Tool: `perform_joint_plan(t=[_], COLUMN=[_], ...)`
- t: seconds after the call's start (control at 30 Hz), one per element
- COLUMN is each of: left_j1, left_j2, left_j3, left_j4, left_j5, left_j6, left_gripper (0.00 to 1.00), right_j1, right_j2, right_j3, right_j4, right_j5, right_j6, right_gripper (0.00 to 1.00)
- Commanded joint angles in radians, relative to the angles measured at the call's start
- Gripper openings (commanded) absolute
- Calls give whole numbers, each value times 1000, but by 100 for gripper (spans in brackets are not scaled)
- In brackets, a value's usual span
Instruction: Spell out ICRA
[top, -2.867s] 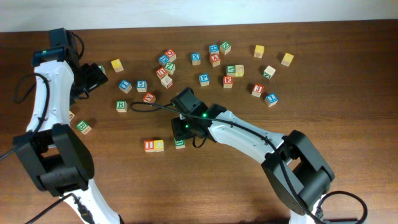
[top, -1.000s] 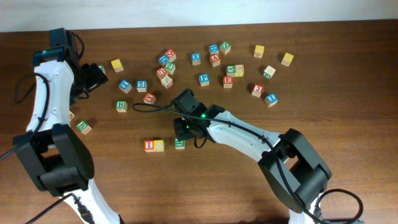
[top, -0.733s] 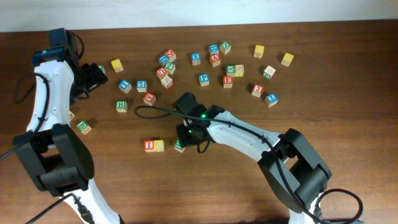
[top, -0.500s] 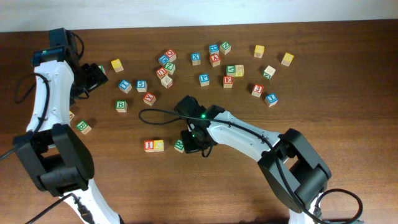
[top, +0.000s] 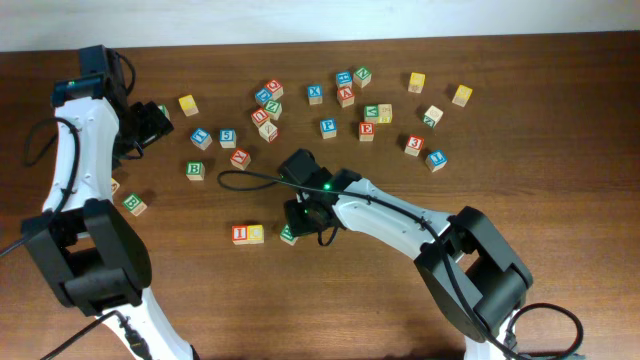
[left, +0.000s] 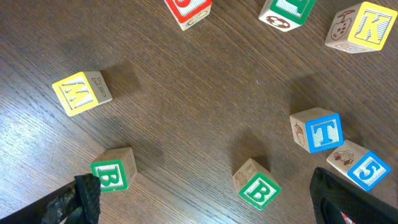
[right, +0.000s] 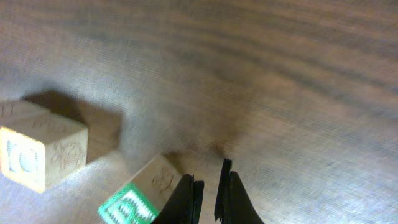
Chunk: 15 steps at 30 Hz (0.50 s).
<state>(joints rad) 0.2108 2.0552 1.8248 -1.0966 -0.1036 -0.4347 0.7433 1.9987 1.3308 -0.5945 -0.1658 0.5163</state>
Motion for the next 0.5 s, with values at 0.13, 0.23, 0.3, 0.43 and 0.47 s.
perform_joint_plan(t=[0.13,0.23,0.3,0.43,0.47], left_j1=[8,8,8,8,8], left_j2=[7,7,7,7,7], left_j3=[9,9,9,9,9], left_j4=[-1,-1,-1,-1,-1], left_j5=[3,3,3,3,3], left_j6=[2,2,2,2,2], left_gripper=[99,99,99,99,99], right_j1=[3,3,3,8,10], right_j2=[7,7,7,7,7], right_j3=[-2,-2,-2,-2,-2], right_j4=[-87,-91,-91,-91,-90], right_j5=[-118,-119,-119,-119,-119], right_j6=[2,5,50,96,96], right_gripper=[4,4,4,4,4])
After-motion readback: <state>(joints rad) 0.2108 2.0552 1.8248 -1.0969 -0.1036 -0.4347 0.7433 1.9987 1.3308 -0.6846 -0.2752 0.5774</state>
